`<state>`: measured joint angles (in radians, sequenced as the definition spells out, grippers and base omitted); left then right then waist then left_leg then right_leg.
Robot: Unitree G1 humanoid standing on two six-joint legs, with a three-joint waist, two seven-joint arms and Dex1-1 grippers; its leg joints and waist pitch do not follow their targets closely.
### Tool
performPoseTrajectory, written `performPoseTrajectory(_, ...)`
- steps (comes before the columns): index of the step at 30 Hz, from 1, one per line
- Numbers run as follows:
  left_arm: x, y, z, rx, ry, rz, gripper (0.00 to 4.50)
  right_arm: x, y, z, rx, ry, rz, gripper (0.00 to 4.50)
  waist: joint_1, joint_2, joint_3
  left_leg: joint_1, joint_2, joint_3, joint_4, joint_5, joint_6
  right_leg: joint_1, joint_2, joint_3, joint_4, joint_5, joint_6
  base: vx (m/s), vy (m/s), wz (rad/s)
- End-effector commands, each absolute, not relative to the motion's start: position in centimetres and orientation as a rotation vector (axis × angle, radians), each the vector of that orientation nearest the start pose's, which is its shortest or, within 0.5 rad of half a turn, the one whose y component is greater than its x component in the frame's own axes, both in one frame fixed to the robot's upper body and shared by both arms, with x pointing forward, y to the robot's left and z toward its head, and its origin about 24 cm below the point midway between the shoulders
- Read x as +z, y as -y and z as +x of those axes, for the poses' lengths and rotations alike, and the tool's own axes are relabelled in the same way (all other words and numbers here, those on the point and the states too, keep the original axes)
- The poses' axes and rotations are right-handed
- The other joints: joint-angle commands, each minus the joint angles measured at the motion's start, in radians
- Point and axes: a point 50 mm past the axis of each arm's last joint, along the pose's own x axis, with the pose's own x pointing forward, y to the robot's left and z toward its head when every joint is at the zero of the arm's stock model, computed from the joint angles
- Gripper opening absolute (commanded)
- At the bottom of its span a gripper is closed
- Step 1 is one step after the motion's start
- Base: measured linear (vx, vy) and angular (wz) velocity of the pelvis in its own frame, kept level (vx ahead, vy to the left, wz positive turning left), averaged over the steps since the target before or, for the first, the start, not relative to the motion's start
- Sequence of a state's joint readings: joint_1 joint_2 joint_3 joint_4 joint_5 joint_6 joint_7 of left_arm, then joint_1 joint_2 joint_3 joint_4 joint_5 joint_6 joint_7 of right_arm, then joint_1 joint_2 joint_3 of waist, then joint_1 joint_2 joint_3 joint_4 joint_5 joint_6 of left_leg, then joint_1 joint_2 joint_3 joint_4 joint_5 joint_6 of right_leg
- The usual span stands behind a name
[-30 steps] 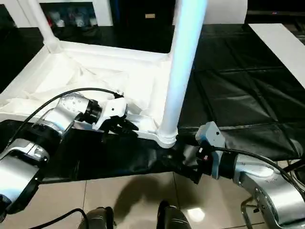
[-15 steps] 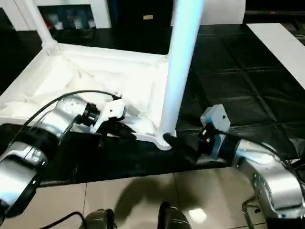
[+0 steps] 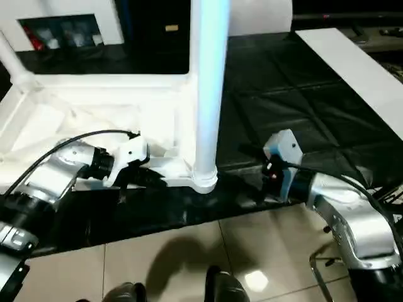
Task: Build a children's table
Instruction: Rotate leg to tighten
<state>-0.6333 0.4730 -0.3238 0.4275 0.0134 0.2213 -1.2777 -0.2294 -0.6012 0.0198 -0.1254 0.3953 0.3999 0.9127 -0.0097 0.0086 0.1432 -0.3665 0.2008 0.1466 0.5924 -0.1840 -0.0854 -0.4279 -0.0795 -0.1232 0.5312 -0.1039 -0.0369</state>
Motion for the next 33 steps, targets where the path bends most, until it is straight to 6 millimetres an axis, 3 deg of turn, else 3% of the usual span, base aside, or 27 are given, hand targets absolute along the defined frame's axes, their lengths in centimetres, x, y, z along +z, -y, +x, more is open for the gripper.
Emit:
performPoseTrajectory(1,8.4,-14.5,31.6,-1.386,-0.467,0.544,0.09,11.7,18.8,27.1,1.028,-0.164,-0.219,4.50,0.011,-0.007,-0.087,0.004,0.003,0.004,-0.063,-0.224,0.101,0.074,-0.055,0.025,-0.080,-0.572,-0.061,0.000,0.000,0.00)
performPoseTrajectory(2,8.5,-14.4,31.5,-1.407,-0.445,0.554,0.09,11.7,18.7,27.2,1.041,-0.162,-0.224,4.50,0.014,-0.006,-0.089,0.003,0.008,0.005,-0.065,-0.204,0.110,0.074,-0.054,0.032,-0.070,-0.515,-0.086,0.000,0.000,0.00)
performPoseTrajectory(5,8.6,-13.9,31.2,-1.471,-0.380,0.622,0.09,11.6,18.1,27.5,1.116,-0.169,-0.239,4.50,0.020,-0.007,-0.096,0.000,0.010,0.008,-0.063,-0.171,0.125,0.077,-0.056,0.039,-0.057,-0.449,-0.118,0.000,0.000,0.00)
performPoseTrajectory(7,8.7,-13.7,31.1,-1.497,-0.356,0.635,0.09,11.3,17.9,27.7,1.152,-0.178,-0.255,4.50,0.022,-0.013,-0.097,-0.006,0.009,0.009,-0.061,-0.156,0.130,0.080,-0.056,0.041,-0.052,-0.437,-0.123,0.000,0.000,0.00)
performPoseTrajectory(9,8.8,-13.5,31.0,-1.519,-0.340,0.639,0.00,11.1,17.8,27.9,1.186,-0.186,-0.264,4.14,0.030,-0.012,-0.100,-0.002,0.009,0.012,-0.058,-0.135,0.130,0.076,-0.056,0.047,-0.046,-0.422,-0.130,0.000,0.000,0.00)
performPoseTrajectory(11,9.0,-13.2,30.9,-1.552,-0.324,0.638,0.00,10.8,17.5,28.4,1.235,-0.200,-0.278,4.02,0.038,-0.011,-0.107,-0.010,0.011,0.011,-0.056,-0.077,0.142,0.081,-0.055,0.049,-0.028,-0.341,-0.159,0.000,0.000,0.00)
performPoseTrajectory(14,9.2,-13.1,30.9,-1.579,-0.319,0.647,0.00,10.8,17.2,28.9,1.283,-0.199,-0.272,3.70,0.049,-0.011,-0.105,-0.009,0.012,0.014,-0.054,-0.055,0.155,0.078,-0.052,0.052,-0.019,-0.286,-0.188,0.000,0.000,0.00)
performPoseTrajectory(16,9.3,-13.1,31.0,-1.597,-0.316,0.655,0.00,10.8,16.9,29.2,1.324,-0.193,-0.267,3.65,0.053,-0.016,-0.102,-0.008,0.011,0.015,-0.054,-0.077,0.147,0.079,-0.052,0.051,-0.023,-0.329,-0.175,0.000,0.000,0.00)
performPoseTrajectory(25,9.5,-13.3,31.2,-1.625,-0.316,0.668,0.00,10.9,16.1,29.8,1.457,-0.201,-0.220,2.76,0.058,-0.013,-0.093,-0.001,0.013,0.013,-0.058,-0.140,0.112,0.074,-0.053,0.048,-0.038,-0.454,-0.135,0.000,0.000,0.00)
performPoseTrajectory(33,9.6,-13.4,31.4,-1.627,-0.326,0.659,0.00,10.6,16.2,29.8,1.520,-0.230,-0.196,2.13,0.066,-0.013,-0.098,-0.004,0.015,0.014,-0.057,-0.107,0.123,0.075,-0.051,0.050,-0.029,-0.396,-0.155,0.000,0.000,0.00)
